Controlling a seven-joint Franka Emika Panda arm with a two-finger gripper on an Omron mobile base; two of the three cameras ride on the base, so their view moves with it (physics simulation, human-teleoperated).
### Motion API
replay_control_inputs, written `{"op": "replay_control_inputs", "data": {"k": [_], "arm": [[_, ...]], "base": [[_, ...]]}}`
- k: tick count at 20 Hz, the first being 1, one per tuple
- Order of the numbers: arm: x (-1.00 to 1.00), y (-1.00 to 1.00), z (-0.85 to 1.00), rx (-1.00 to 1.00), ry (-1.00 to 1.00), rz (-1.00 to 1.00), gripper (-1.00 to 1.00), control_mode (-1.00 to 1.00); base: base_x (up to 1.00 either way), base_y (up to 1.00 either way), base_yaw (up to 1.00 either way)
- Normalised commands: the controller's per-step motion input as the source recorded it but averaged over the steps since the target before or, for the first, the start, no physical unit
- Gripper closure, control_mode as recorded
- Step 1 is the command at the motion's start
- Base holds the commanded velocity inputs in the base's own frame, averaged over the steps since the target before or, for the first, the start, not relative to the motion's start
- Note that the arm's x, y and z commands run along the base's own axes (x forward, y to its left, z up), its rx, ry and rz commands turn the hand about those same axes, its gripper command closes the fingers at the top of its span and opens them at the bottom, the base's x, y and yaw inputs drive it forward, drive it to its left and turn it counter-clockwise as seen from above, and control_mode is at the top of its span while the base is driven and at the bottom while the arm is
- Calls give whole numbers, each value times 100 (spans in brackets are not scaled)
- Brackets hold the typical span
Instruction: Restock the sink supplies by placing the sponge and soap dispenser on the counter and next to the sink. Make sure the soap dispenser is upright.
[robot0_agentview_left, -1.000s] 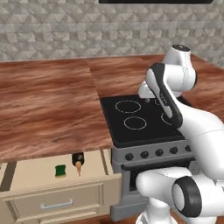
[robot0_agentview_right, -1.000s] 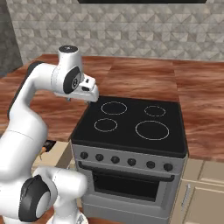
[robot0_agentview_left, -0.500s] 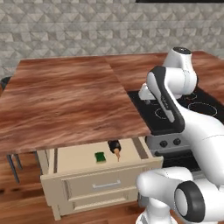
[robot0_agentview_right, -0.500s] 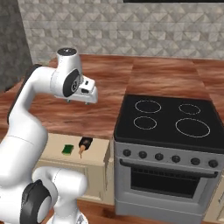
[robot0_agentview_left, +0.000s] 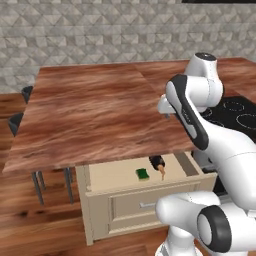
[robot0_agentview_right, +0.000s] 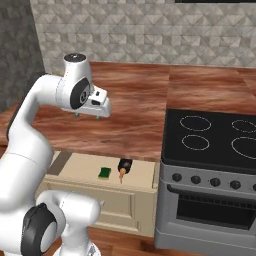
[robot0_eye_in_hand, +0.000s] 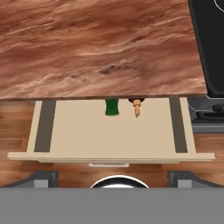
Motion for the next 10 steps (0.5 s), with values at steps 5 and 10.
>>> {"op": "replay_control_inputs", "data": {"k": [5,10], "arm": [[0,0,0,0,0,0,-100,100],[0,0,0,0,0,0,-100,-100]], "base": [[-36,16,0],[0,0,0]]}}
